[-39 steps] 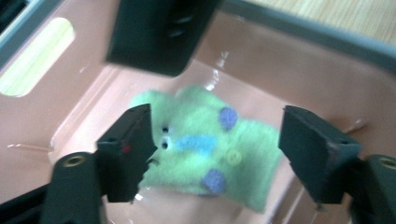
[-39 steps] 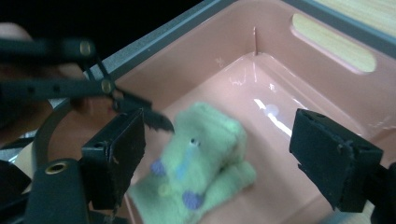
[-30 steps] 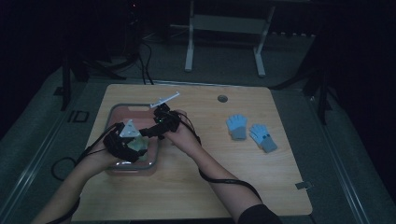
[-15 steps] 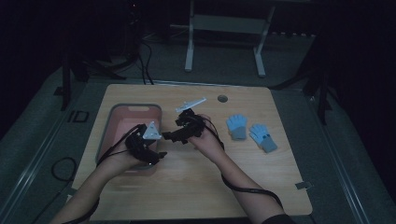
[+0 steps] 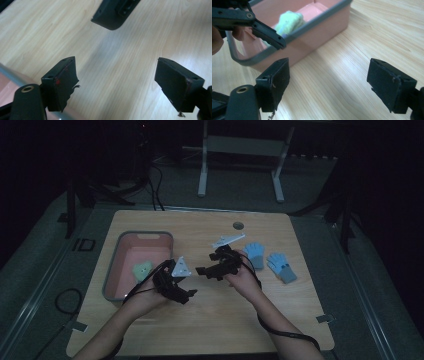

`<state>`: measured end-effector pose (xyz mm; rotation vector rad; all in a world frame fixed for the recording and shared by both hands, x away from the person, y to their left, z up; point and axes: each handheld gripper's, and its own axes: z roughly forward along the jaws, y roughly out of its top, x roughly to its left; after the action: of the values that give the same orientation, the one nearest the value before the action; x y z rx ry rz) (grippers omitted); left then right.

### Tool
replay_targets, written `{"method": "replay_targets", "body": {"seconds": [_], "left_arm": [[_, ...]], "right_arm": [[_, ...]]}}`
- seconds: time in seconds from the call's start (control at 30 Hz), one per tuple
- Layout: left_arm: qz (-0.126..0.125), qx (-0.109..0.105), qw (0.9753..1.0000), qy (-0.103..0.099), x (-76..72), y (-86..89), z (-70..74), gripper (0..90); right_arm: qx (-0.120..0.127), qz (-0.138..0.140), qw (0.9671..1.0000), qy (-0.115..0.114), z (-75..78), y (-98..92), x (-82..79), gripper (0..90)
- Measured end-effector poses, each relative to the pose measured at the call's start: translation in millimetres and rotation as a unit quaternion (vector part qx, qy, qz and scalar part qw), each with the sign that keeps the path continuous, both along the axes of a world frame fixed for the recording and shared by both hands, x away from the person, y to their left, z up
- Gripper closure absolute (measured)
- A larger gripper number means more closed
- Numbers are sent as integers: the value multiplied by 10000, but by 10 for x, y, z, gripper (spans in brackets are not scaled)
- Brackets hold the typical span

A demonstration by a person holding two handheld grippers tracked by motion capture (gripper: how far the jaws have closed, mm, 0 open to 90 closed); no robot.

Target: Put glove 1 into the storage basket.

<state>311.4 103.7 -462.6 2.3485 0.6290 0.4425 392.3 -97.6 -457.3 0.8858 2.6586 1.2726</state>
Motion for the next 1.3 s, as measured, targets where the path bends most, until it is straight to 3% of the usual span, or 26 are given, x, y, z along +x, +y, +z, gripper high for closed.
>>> {"method": "replay_targets", "body": {"seconds": [0.1,0.17,0.23,0.53,0.63,0.83,1.03,1.3], "left_arm": [[87,-30,9999,84,2,-87,-49,144],[-25,-80,9997,213,-8,-132,-84,116],[-146,-40,9993,349,-26,-184,-128,31],[-288,-242,9982,475,-100,-342,-294,30],[-249,-249,9988,334,-133,-385,-371,30],[-83,-416,9985,332,-187,-416,-533,30],[-112,-484,9983,313,-264,-419,-707,31],[-47,-415,9991,107,-362,-409,-910,38]], "right_arm": [[-2,-41,10000,-3,-32,-85,-6,183],[-28,-63,10000,-20,-51,-147,-23,183],[-49,-115,9999,-46,-68,-209,-39,183],[-271,-162,9994,-114,-197,-428,-102,185],[-281,-232,9992,-149,-251,-499,-128,177],[-290,-331,9990,-117,-375,-632,-161,154],[-192,-424,9988,-121,-461,-755,-209,154],[-334,-494,9979,-251,-618,-912,-288,140]]}}
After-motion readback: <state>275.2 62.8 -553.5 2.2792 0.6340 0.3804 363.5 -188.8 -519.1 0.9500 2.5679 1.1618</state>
